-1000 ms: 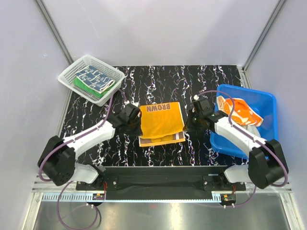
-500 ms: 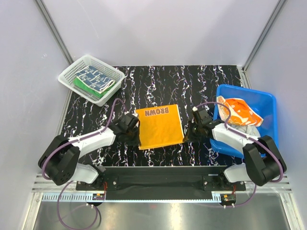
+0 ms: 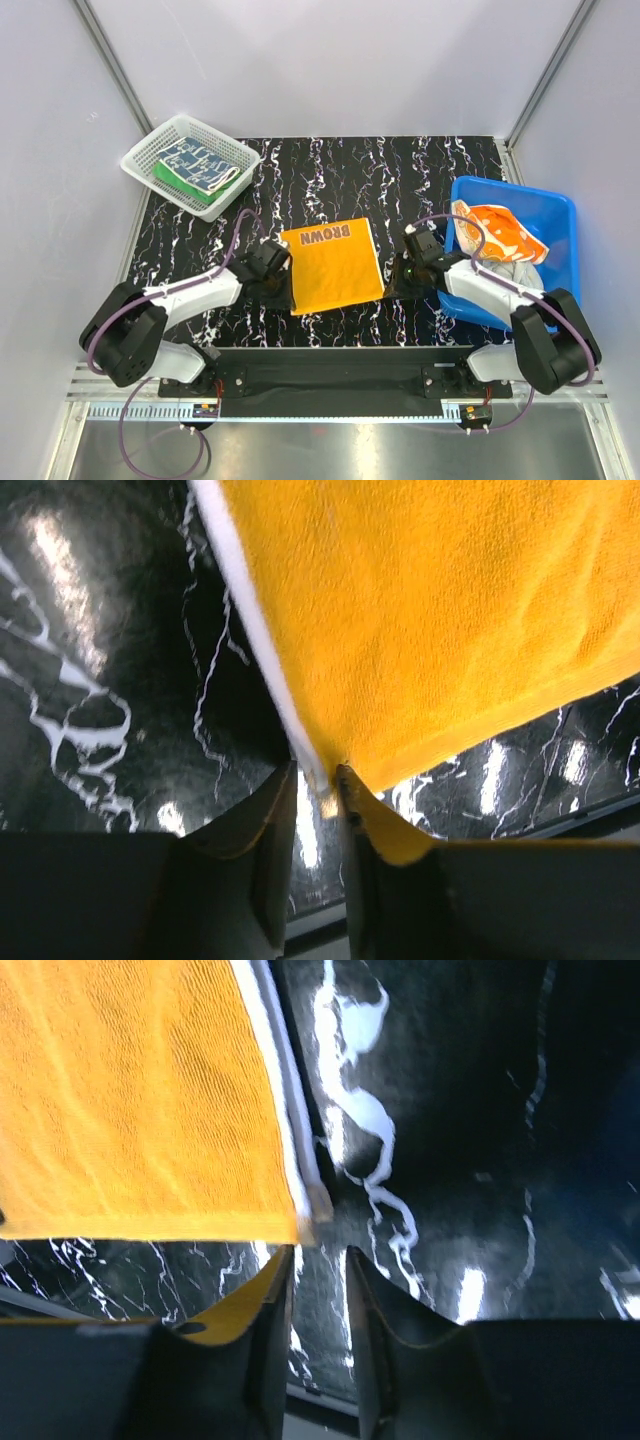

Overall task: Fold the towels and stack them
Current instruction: Fold the towel

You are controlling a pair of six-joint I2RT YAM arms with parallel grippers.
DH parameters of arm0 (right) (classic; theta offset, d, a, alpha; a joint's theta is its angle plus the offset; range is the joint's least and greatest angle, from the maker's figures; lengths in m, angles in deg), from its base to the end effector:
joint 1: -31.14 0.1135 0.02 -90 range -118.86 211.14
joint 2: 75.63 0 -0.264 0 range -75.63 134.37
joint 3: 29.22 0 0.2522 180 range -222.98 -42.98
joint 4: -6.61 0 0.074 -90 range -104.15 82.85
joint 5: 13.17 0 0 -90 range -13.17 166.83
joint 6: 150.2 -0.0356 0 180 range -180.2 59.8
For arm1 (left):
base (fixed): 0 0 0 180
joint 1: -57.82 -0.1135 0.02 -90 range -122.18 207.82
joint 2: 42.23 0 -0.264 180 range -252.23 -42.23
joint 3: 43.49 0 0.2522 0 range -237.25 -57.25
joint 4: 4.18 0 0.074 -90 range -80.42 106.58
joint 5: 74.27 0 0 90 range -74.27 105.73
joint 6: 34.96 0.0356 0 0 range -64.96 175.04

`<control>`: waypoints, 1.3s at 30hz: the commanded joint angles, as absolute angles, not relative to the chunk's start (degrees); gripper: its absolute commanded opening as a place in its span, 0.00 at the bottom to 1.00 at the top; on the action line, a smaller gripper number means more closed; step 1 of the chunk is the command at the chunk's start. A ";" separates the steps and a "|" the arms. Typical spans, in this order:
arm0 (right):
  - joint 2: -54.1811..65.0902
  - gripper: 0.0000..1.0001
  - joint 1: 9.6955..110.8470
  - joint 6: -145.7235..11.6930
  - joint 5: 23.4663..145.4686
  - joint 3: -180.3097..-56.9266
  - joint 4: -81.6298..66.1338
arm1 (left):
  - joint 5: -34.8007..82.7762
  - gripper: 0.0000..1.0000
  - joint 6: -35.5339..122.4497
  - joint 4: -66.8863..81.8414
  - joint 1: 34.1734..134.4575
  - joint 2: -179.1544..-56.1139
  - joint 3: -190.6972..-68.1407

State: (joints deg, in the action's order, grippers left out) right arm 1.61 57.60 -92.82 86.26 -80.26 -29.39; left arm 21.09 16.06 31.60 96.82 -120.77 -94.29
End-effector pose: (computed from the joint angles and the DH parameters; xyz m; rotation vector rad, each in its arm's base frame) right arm 0.2112 0.1117 0.1631 0.0917 2.7494 0.5329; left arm 0.1841 -0.1533 0.1569 0.0313 2.7948 -0.5154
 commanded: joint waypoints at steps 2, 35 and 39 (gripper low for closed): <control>-3.82 0.36 57.86 -92.03 82.19 -87.52 -35.45 | 18.20 0.31 18.55 36.82 96.93 -116.85 -102.92; 6.63 0.26 64.47 -86.15 74.18 -100.18 -34.67 | 29.96 0.42 45.82 40.34 78.30 -148.74 -141.26; 17.85 0.15 61.39 -79.37 76.55 -111.33 -32.65 | 29.79 0.39 45.19 39.03 78.29 -151.21 -140.75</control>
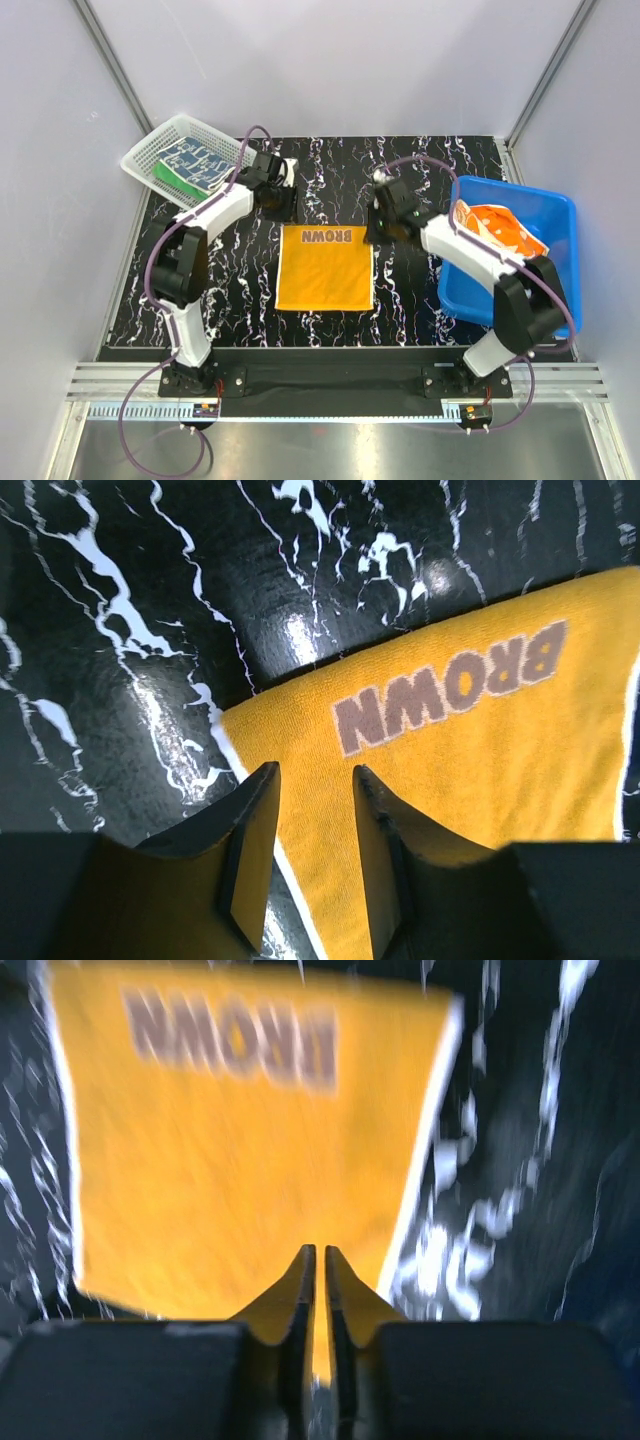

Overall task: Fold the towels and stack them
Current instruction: Fold the towel

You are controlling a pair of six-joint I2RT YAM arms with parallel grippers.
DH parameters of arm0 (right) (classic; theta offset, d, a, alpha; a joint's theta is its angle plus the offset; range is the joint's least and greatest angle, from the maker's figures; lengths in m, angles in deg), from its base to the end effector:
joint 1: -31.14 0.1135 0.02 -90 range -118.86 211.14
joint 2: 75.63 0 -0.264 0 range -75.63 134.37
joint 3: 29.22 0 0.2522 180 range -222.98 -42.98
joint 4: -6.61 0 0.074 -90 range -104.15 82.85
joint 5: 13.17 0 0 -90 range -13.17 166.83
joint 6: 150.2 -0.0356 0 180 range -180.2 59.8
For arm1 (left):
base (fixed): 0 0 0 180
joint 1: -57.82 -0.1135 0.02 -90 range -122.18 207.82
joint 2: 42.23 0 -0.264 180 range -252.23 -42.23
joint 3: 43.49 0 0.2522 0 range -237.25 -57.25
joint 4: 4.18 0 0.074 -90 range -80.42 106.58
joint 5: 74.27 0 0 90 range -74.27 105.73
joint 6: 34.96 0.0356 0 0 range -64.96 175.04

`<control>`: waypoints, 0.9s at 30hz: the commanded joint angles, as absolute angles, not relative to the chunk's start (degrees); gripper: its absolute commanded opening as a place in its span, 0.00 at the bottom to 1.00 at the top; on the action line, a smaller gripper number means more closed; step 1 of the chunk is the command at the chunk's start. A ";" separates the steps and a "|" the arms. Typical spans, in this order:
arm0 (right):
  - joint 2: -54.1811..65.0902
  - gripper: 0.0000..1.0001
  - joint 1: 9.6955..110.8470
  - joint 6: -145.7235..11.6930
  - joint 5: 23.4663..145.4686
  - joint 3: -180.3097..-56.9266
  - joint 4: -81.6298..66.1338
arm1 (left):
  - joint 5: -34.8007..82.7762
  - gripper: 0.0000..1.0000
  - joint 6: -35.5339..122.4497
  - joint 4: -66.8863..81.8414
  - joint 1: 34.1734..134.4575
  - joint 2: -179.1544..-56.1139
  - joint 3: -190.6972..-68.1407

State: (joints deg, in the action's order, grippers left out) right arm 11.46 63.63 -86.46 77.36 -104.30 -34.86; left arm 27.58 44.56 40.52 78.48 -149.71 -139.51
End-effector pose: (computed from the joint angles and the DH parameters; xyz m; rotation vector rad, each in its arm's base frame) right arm 0.2685 0.1714 0.2366 -0.1429 2.5540 0.4243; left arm 0.3783 -0.1505 0.2248 0.3110 2.5703 -0.4700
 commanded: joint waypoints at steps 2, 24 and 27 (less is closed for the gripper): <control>23.65 0.10 60.42 -77.34 79.17 -114.51 -32.03 | 29.79 0.38 45.54 39.02 78.21 -152.79 -141.01; 38.90 0.10 54.70 -68.48 80.95 -124.89 -30.44 | 24.69 0.39 48.26 42.27 78.21 -156.75 -145.74; 37.05 0.20 54.61 -64.09 86.48 -127.27 -34.57 | 24.43 0.42 51.43 44.91 78.21 -155.87 -148.82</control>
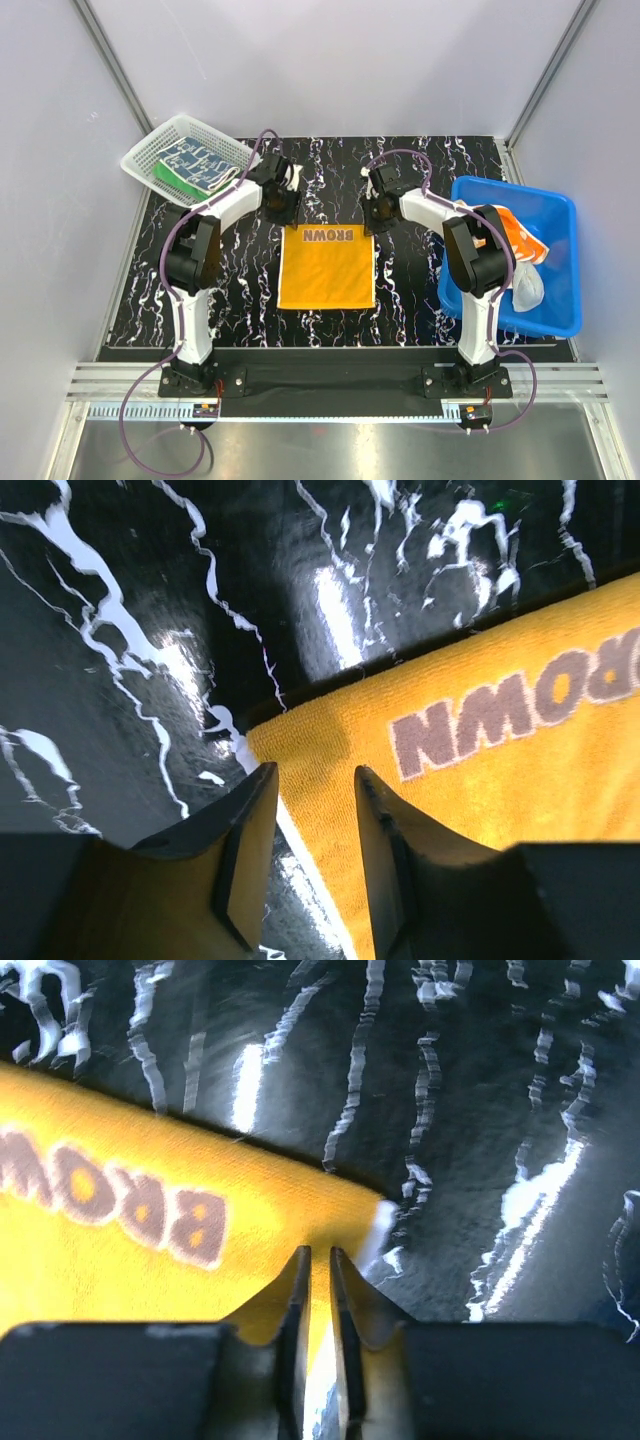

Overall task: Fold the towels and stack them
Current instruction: Fold the towel

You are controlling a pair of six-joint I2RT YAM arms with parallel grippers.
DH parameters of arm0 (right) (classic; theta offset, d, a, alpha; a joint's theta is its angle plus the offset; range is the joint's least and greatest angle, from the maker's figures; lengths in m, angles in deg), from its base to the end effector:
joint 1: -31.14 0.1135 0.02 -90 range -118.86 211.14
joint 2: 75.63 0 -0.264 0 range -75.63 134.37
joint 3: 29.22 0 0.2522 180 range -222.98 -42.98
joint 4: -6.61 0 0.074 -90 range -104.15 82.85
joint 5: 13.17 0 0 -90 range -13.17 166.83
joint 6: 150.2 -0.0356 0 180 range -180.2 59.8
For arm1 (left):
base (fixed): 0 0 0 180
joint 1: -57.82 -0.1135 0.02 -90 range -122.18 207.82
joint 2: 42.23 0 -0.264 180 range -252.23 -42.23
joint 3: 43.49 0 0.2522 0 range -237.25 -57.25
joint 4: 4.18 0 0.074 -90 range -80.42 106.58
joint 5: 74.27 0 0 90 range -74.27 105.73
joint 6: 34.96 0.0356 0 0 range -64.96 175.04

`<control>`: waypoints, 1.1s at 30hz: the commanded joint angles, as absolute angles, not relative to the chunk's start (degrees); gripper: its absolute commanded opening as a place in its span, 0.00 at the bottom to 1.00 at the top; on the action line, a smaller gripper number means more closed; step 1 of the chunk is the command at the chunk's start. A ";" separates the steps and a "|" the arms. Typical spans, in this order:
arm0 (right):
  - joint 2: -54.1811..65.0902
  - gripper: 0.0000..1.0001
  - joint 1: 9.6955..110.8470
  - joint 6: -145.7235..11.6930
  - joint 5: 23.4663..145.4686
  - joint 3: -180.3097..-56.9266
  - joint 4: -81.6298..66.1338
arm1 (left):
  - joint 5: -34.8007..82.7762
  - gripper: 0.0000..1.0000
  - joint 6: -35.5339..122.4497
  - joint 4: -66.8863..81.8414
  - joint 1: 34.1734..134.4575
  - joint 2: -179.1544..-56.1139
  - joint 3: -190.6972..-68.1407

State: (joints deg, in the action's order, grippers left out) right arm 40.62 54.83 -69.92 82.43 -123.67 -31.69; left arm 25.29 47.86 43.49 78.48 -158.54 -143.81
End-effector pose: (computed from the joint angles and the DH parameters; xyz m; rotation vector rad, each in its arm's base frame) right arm 0.3882 0.1741 0.1618 -0.3567 2.6265 0.3276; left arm 0.3983 -0.1565 0.1829 0.3709 2.6861 -0.3727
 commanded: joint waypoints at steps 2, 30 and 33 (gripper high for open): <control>36.18 0.24 54.18 -60.49 92.79 -128.15 -36.23 | 22.85 0.46 53.88 46.40 78.29 -156.39 -150.23; 53.92 0.36 45.83 -41.66 108.11 -147.84 -52.59 | 31.89 0.41 71.29 53.17 75.66 -167.73 -155.86; 54.54 0.34 45.56 -40.95 108.55 -148.01 -53.21 | 33.39 0.44 72.08 54.05 75.66 -168.35 -156.83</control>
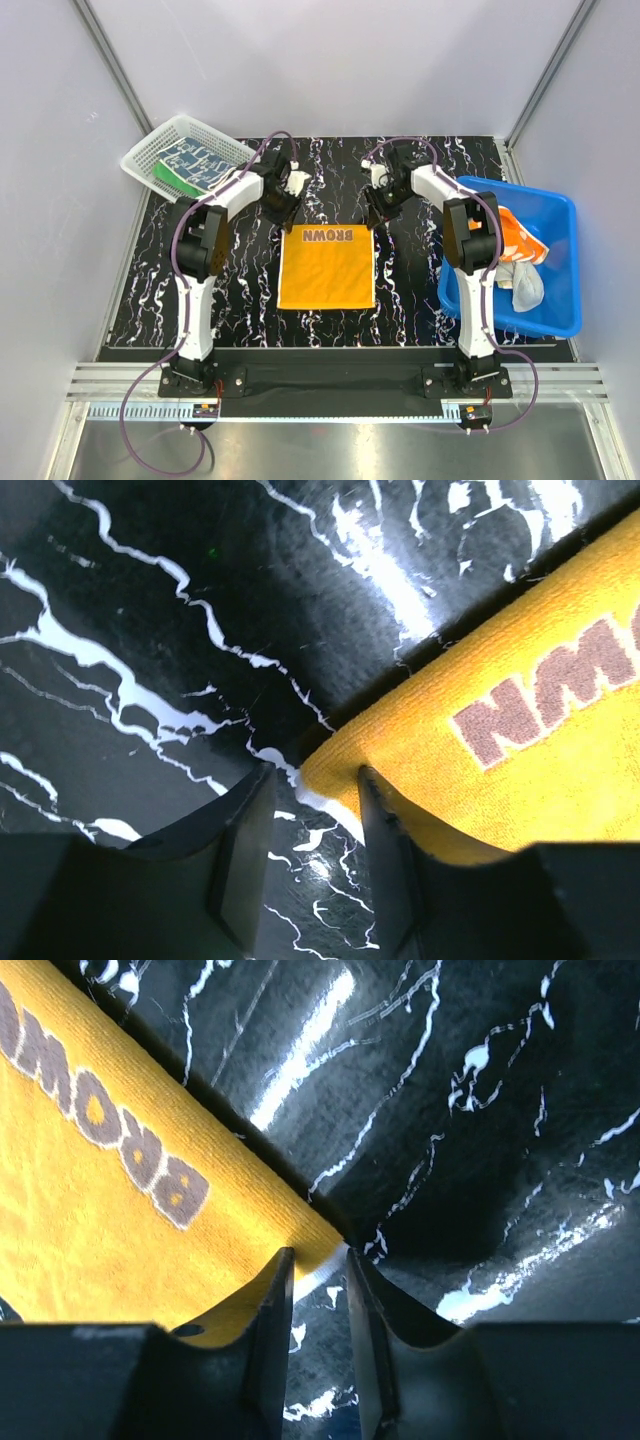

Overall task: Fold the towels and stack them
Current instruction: Fold the towel

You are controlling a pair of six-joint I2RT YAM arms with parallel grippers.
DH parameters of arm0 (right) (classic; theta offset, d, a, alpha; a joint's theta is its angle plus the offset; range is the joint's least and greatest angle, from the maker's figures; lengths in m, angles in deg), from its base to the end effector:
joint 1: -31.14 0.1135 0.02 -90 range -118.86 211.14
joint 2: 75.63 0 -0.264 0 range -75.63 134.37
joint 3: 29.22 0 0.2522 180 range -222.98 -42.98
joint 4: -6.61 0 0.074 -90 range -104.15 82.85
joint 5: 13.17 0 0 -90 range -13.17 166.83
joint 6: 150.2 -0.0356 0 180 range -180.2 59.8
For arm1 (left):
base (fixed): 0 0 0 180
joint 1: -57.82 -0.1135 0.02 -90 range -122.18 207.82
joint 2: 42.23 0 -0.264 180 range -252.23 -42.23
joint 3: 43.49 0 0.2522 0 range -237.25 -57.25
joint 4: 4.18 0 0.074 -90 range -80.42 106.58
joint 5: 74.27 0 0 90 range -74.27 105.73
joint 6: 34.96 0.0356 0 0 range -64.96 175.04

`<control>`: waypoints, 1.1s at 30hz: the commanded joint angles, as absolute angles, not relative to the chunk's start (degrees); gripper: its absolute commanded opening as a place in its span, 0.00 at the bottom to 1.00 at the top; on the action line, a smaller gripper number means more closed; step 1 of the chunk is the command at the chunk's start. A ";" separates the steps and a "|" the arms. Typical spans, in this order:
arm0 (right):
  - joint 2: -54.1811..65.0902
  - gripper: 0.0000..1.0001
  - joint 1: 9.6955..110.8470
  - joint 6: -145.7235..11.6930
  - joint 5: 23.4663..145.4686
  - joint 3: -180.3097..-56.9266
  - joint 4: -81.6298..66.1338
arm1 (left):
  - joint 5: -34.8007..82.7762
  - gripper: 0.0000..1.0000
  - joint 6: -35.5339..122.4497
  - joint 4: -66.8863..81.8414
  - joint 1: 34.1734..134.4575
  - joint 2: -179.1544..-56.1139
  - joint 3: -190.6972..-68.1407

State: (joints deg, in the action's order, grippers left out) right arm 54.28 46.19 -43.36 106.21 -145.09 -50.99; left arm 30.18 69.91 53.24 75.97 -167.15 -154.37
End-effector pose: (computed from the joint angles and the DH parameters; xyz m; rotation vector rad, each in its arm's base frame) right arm 0.4466 0.1382 0.1551 -0.8615 2.5941 0.7090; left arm 0.4251 -0.1487 0.1659 0.8522 2.6712 -0.3683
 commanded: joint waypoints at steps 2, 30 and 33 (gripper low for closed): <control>55.07 0.31 45.30 -40.69 108.55 -148.28 -53.47 | 33.48 0.46 72.35 54.41 75.66 -168.44 -157.09; 45.78 0.00 44.86 -38.84 105.58 -141.78 -40.92 | 36.74 0.00 74.02 56.43 74.25 -164.15 -159.82; 41.03 0.00 44.77 -39.19 103.37 -137.92 -36.35 | 35.77 0.00 73.93 53.89 74.34 -159.93 -156.93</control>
